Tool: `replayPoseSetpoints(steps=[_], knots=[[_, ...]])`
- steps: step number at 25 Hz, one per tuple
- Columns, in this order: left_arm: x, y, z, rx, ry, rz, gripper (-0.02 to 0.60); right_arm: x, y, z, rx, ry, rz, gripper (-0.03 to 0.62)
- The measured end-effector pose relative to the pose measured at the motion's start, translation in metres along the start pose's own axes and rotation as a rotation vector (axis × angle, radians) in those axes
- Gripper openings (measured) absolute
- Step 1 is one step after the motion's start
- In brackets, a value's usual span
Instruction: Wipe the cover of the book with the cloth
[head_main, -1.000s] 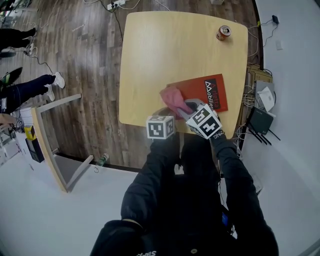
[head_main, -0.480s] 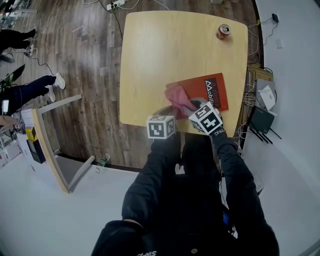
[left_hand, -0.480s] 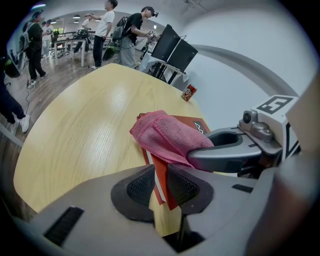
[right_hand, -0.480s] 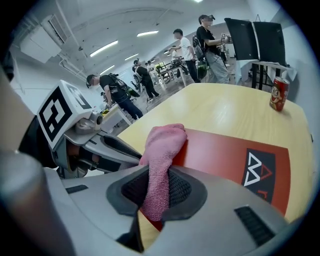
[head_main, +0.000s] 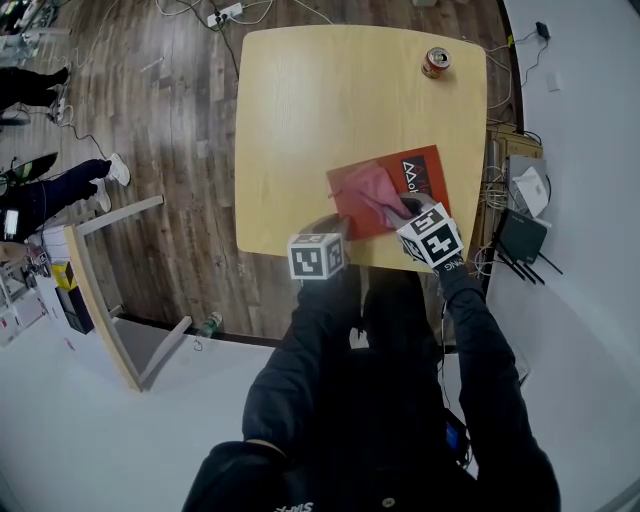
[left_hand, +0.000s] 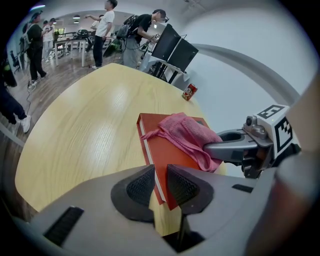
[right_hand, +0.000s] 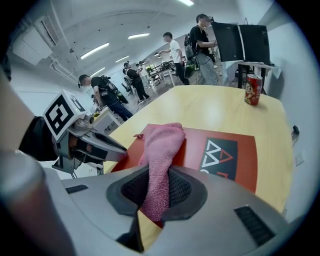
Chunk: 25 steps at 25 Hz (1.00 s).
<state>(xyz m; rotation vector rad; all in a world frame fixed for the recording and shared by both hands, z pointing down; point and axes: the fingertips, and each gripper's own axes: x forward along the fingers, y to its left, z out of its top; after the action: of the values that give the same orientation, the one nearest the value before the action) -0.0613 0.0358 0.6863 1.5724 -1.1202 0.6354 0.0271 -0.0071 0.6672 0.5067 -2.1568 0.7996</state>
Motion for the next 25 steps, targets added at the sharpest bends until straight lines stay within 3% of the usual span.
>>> replayPoseSetpoints(steps=[18,25], knots=[[-0.001,-0.001,0.000,0.007,0.010,0.017,0.098,-0.060,-0.077,-0.029,0.103,-0.028,-0.153,0.078],[0.000,0.000,-0.001,0.004,0.010,0.023,0.098,-0.080,-0.081,-0.027,0.104,-0.070,-0.184,0.078]])
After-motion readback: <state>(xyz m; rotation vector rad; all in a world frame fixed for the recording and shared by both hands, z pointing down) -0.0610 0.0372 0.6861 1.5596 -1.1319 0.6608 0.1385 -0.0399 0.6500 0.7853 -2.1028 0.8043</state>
